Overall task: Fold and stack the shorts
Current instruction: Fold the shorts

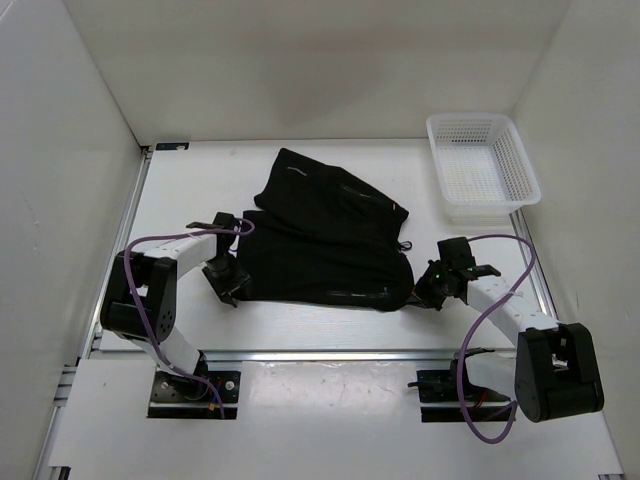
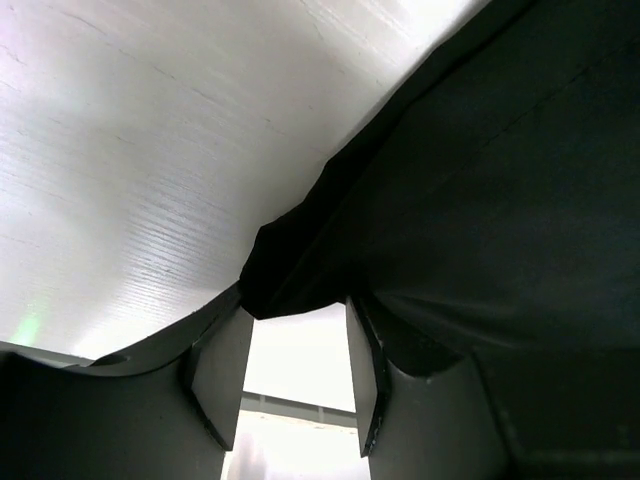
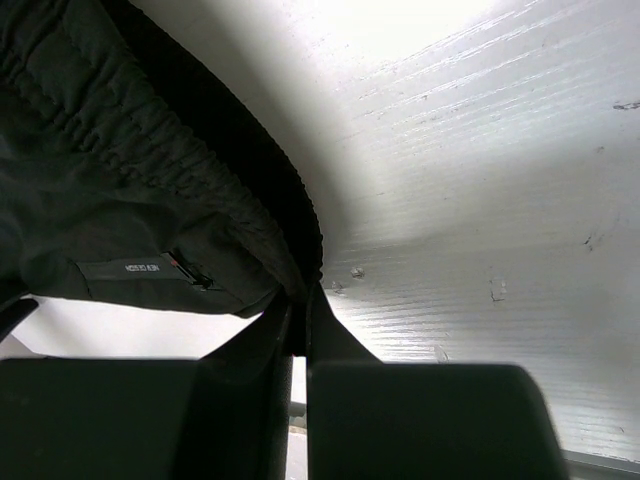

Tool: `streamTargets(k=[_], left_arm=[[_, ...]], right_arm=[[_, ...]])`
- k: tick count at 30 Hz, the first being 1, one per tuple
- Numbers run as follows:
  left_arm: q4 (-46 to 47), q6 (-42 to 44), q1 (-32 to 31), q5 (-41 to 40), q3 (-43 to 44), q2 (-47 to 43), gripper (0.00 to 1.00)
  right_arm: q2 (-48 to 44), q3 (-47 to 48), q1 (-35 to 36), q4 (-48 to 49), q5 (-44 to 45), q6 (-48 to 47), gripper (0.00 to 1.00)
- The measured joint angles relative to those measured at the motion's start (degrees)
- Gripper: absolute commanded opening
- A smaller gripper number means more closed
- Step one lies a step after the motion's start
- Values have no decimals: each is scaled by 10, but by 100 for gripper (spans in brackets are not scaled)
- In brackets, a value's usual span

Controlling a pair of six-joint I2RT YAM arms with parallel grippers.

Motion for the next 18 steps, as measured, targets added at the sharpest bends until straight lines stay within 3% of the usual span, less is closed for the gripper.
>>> streamTargets(k=[8,18], left_arm=[[7,-2,10,-5,3,0,47],[17,-1,18,-33,3,-13,64]], right_arm=[[0,1,0,-2,1,-2,0],[0,1,0,-5,1,-7,0]])
